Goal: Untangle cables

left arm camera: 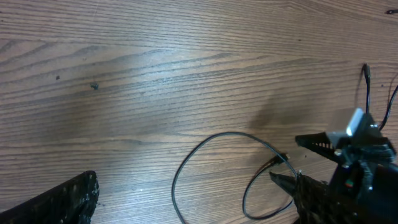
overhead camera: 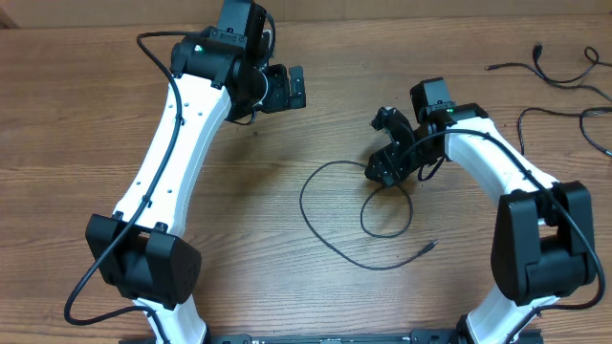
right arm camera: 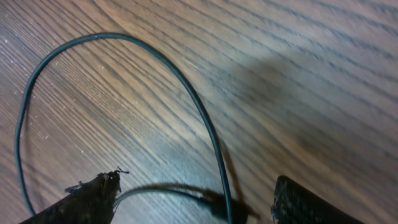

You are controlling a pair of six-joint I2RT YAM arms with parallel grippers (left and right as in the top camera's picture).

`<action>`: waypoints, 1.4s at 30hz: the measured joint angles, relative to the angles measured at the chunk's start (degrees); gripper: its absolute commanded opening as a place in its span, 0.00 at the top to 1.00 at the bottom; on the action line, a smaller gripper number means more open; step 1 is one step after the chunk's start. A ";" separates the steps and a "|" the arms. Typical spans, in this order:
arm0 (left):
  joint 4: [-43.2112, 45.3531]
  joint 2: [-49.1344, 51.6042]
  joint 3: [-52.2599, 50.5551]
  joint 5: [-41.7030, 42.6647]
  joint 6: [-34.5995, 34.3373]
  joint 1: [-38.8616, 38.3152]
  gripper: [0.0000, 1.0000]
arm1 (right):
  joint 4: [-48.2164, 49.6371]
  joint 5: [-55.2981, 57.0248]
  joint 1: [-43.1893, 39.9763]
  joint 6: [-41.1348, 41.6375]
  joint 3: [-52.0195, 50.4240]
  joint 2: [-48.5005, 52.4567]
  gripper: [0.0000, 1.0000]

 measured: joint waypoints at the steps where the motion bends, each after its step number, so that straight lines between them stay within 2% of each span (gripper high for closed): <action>1: -0.02 0.00 0.00 0.00 0.00 0.00 0.00 | 0.50 0.37 0.37 -0.50 0.00 0.20 0.21; 6: 0.02 -0.02 0.00 0.00 0.00 0.00 0.00 | 4.79 2.60 2.56 -1.92 0.00 0.52 0.21; 9: 0.00 -0.02 0.00 0.00 0.00 0.00 0.00 | 6.97 3.39 3.61 -2.43 0.00 1.40 0.25; 19: 0.02 -0.02 0.00 0.00 0.00 0.00 0.00 | 10.95 6.25 6.73 -2.69 0.00 6.14 0.28; 23: 0.00 0.00 0.00 0.00 0.00 0.00 0.00 | 11.47 7.78 7.85 -3.08 0.00 6.73 0.42; 28: 0.00 0.00 0.00 0.00 0.00 0.00 0.00 | 11.98 9.44 8.15 -3.10 0.02 7.02 0.53; 29: 0.00 -0.02 0.00 0.00 0.00 0.00 0.00 | 12.07 9.73 8.15 -3.19 0.13 7.10 0.60; 35: 0.00 -0.02 0.00 0.00 0.00 0.00 0.00 | 12.46 10.88 8.13 -3.13 0.83 7.91 0.79; 39: 0.00 -0.02 0.00 0.00 0.00 0.00 0.01 | 12.50 10.80 8.11 -3.15 1.31 8.37 0.96; 42: 0.00 -0.02 0.00 0.00 0.00 0.00 0.00 | 12.44 10.36 8.17 -2.99 1.33 8.44 0.96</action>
